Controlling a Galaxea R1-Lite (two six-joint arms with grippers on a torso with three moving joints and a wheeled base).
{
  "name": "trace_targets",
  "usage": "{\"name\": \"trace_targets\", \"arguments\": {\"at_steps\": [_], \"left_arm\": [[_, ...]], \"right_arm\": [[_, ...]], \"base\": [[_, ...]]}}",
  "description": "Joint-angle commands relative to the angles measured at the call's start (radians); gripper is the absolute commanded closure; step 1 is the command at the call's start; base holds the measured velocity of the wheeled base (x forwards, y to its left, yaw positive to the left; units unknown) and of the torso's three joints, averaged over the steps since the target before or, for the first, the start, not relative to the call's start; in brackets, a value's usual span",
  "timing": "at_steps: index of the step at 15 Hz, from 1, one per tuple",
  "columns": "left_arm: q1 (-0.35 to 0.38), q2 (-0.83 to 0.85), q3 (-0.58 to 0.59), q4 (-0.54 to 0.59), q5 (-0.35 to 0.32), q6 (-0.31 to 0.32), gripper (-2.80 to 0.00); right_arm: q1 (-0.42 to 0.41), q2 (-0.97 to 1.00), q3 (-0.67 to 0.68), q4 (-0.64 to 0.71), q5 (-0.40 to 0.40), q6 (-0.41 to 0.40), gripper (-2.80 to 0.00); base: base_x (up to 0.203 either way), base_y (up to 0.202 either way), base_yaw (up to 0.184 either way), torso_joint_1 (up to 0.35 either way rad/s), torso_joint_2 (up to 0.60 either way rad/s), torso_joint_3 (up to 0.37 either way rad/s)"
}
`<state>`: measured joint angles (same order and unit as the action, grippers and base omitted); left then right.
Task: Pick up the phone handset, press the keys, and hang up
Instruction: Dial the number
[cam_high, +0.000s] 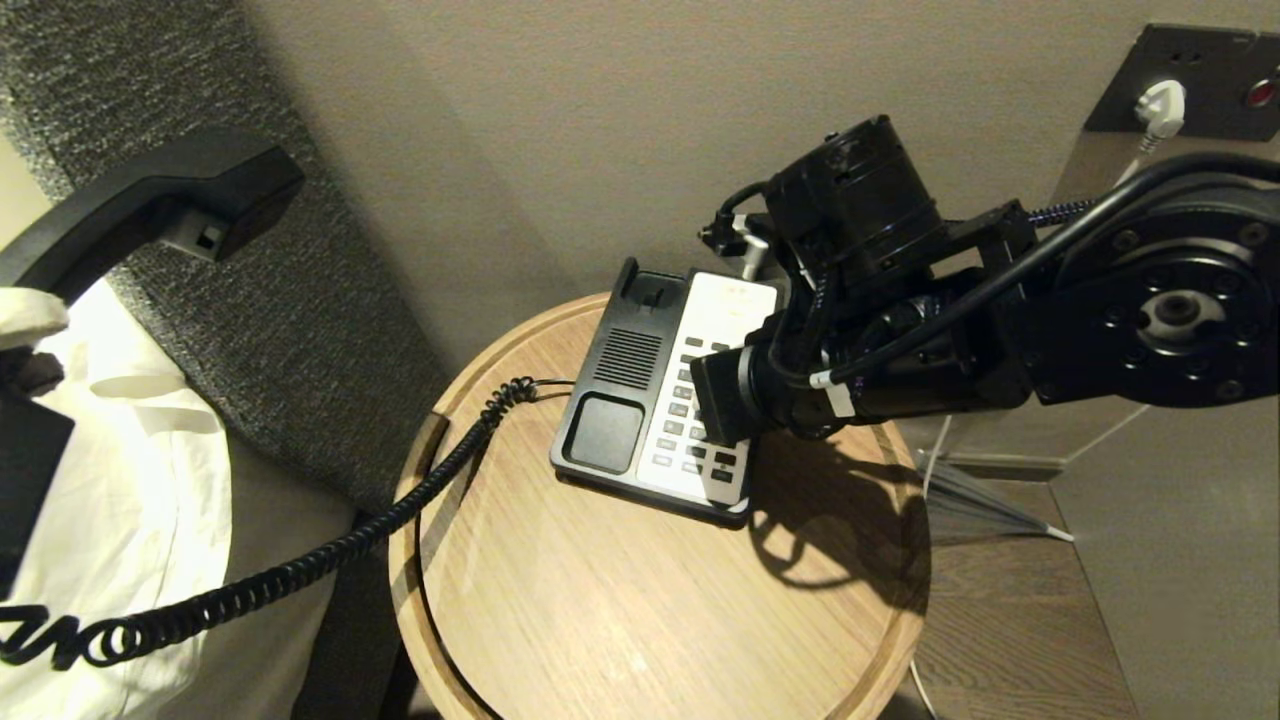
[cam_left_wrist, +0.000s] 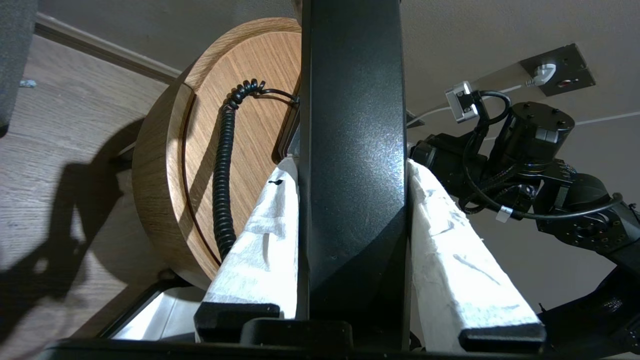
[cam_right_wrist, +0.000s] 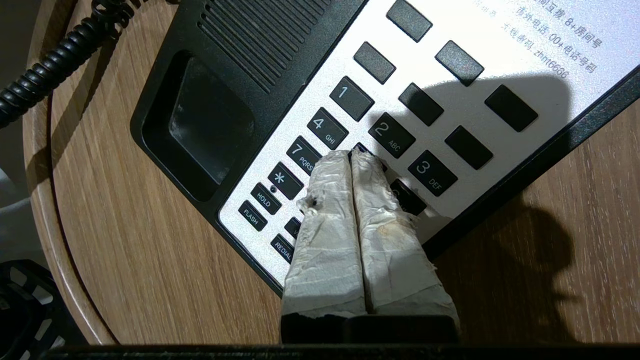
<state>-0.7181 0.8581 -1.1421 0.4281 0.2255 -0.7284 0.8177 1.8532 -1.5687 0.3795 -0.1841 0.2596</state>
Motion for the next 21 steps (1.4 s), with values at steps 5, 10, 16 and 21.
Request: {"name": "trace_targets", "arguments": {"at_steps": [5, 10, 16, 21], "left_arm": [[0.000, -0.016, 0.022, 0.003, 0.001, -0.005, 0.00], [0.000, -0.034, 0.058, 0.003, 0.001, -0.005, 0.00], [0.000, -0.042, 0.067, 0.003, 0.001, -0.005, 0.00], [0.000, -0.044, 0.068, 0.003, 0.001, -0.005, 0.00]], "right_arm": [[0.001, -0.018, -0.013, 0.016, -0.002, 0.003, 0.00], [0.005, -0.035, 0.000, 0.025, -0.002, 0.001, 0.00], [0.018, -0.028, 0.001, 0.029, -0.002, 0.003, 0.00], [0.018, -0.020, 0.003, 0.028, -0.002, 0.004, 0.00]], "base": [[0.000, 0.000, 0.000, 0.000, 0.00, 0.000], [0.000, 0.000, 0.000, 0.000, 0.00, 0.000], [0.000, 0.000, 0.000, 0.000, 0.00, 0.000], [0.000, 0.000, 0.000, 0.000, 0.00, 0.000]]}}
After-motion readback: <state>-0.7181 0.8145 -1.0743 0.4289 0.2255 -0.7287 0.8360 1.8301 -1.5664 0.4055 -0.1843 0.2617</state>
